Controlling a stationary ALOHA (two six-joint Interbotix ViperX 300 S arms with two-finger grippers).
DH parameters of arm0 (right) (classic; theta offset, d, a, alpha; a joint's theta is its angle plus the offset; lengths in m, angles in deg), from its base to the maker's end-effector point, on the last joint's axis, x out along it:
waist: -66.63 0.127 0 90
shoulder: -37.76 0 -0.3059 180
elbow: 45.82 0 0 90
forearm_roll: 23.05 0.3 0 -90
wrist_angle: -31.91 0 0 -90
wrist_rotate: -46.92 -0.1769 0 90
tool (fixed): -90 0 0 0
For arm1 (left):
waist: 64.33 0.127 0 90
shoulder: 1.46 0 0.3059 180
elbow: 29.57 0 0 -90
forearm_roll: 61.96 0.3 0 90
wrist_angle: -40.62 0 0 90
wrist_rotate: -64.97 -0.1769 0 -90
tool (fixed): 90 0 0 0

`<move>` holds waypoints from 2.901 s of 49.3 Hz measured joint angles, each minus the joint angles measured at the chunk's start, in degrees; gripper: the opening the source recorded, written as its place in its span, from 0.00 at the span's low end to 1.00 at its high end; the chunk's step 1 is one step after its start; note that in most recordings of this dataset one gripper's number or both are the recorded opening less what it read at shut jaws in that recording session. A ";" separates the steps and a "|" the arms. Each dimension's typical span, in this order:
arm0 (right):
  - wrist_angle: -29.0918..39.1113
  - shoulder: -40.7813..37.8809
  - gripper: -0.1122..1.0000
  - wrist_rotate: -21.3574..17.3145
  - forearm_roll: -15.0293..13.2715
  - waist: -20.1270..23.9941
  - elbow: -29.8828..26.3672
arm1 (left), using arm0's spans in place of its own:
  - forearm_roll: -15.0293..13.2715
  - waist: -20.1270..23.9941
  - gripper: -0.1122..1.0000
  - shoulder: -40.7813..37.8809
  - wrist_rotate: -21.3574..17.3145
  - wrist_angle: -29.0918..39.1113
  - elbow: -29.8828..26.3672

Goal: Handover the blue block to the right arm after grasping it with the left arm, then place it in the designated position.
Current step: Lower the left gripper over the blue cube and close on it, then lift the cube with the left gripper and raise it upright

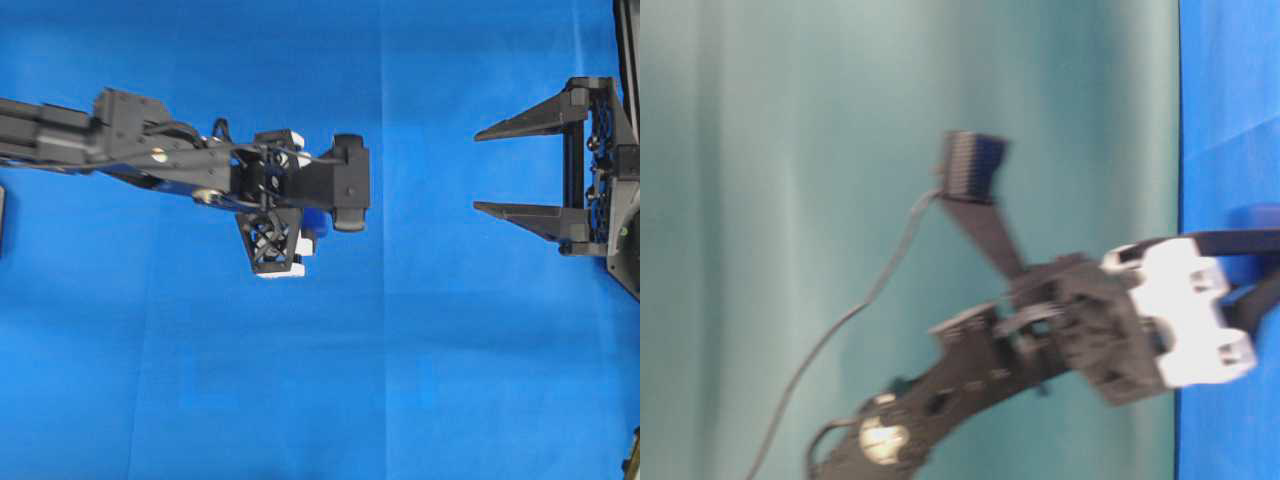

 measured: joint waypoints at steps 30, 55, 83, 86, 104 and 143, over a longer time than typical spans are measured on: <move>0.00 -0.09 0.95 0.00 0.00 -0.09 0.00 | 0.18 -0.70 0.53 15.38 0.09 7.91 -3.34; -0.09 -0.53 0.95 0.00 0.00 0.00 0.00 | 0.26 -0.70 0.53 16.61 0.09 8.53 -3.60; 0.00 -0.79 0.95 0.00 0.00 -0.09 0.00 | 0.26 -0.62 0.53 16.52 0.09 8.53 -3.52; 0.00 -0.79 0.95 0.00 0.00 0.00 0.00 | 0.26 -0.62 0.53 16.52 0.09 8.53 -3.52; 0.00 -0.88 0.95 0.00 0.00 0.00 0.00 | 0.26 -0.70 0.53 16.61 0.09 7.38 -3.52; -3.08 -0.70 0.95 0.70 -0.62 -0.09 0.00 | 0.35 -0.88 0.53 30.32 -0.35 -33.22 17.67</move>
